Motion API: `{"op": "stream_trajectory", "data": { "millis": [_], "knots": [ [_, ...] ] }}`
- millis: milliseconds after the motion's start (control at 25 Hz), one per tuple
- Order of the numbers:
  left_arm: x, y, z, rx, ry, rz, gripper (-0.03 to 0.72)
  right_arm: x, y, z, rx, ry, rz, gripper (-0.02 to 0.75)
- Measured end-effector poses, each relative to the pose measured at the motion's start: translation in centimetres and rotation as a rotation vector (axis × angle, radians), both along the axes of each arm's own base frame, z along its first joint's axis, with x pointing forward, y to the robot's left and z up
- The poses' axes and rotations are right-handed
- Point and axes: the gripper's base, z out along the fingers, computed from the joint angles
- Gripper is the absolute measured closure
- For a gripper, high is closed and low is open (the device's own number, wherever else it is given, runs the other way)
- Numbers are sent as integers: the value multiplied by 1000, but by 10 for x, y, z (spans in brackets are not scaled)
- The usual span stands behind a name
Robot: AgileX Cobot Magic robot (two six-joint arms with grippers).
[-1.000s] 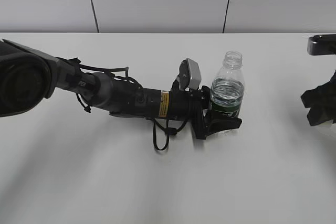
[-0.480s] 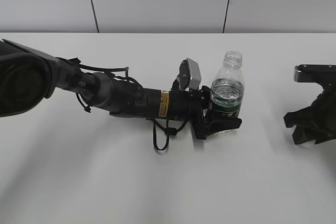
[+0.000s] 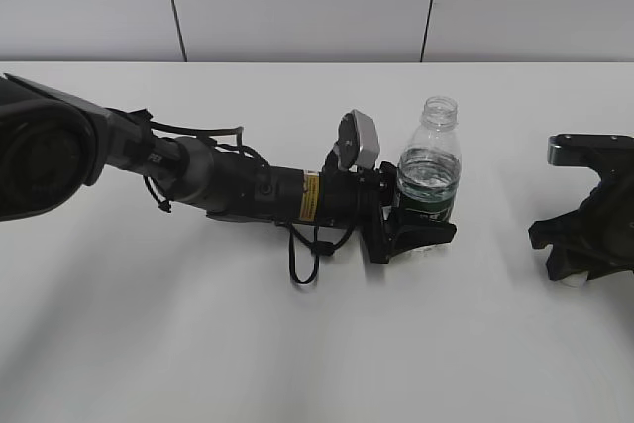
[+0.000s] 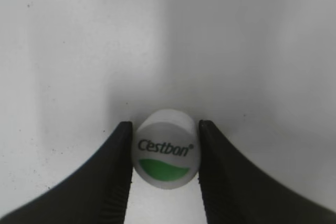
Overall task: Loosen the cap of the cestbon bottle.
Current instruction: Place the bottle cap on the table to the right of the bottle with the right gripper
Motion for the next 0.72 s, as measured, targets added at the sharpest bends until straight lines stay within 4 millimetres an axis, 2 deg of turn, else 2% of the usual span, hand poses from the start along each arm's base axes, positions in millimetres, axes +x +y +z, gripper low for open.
{"op": "stream_trajectory", "data": {
  "millis": [200,440,560,720],
  "knots": [
    [0,0,0,0,0,0,186,0,0,0,4,1,-6,407],
    [0,0,0,1,0,1,183,0,1,0,20,0,-30,240],
    [0,0,0,1,0,2,139,0,2,0,27,1,-39,182],
    [0,0,0,5,7,3,84,-1,2,3,30,3,-39,164]
  ]
}}
